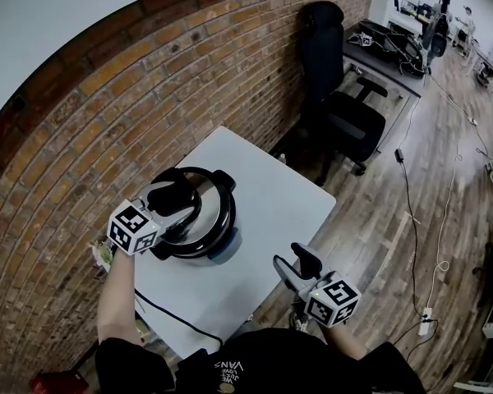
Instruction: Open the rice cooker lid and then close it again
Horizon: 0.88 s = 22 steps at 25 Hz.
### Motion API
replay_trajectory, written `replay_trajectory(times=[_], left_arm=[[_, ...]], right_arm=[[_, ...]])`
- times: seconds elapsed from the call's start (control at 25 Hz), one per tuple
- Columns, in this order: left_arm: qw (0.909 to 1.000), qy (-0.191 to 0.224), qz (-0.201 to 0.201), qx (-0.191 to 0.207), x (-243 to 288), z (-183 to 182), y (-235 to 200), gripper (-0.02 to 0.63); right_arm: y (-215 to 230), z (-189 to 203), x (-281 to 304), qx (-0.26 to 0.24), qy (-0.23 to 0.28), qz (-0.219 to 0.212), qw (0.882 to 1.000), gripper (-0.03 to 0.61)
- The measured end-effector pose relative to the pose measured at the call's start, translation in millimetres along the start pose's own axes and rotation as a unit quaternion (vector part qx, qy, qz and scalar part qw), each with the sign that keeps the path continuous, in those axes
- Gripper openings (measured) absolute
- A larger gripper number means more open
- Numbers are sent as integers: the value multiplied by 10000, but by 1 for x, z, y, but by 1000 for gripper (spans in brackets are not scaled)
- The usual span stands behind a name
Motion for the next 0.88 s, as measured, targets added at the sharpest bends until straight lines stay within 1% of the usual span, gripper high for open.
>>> replay_trajectory(times=[0.24, 0.6, 0.72, 0.88], left_arm=[[9997, 43, 219, 57, 1, 1, -5, 281], [9981, 90, 560, 247, 4, 0, -8, 282], [9965, 161, 735, 370, 3, 1, -9, 282], [9950, 292, 862, 400, 1, 5, -13, 282]], right_arm=[[-1, 0, 1, -45, -103, -2, 9999, 219], [-7, 4, 10, -59, -207, -123, 9997, 219], [-8, 7, 11, -68, -231, -113, 9996, 219], [-10, 8, 11, -71, -266, -47, 9996, 219]])
Point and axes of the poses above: the fingertips, and each gripper's own axes: x forward along the fingers, y to its right, z out of its underside, the point moved 10 cm from there along -x, backward along the fingers, and after that the axes turned 6 degrees about -z, right-handed, at the moved point
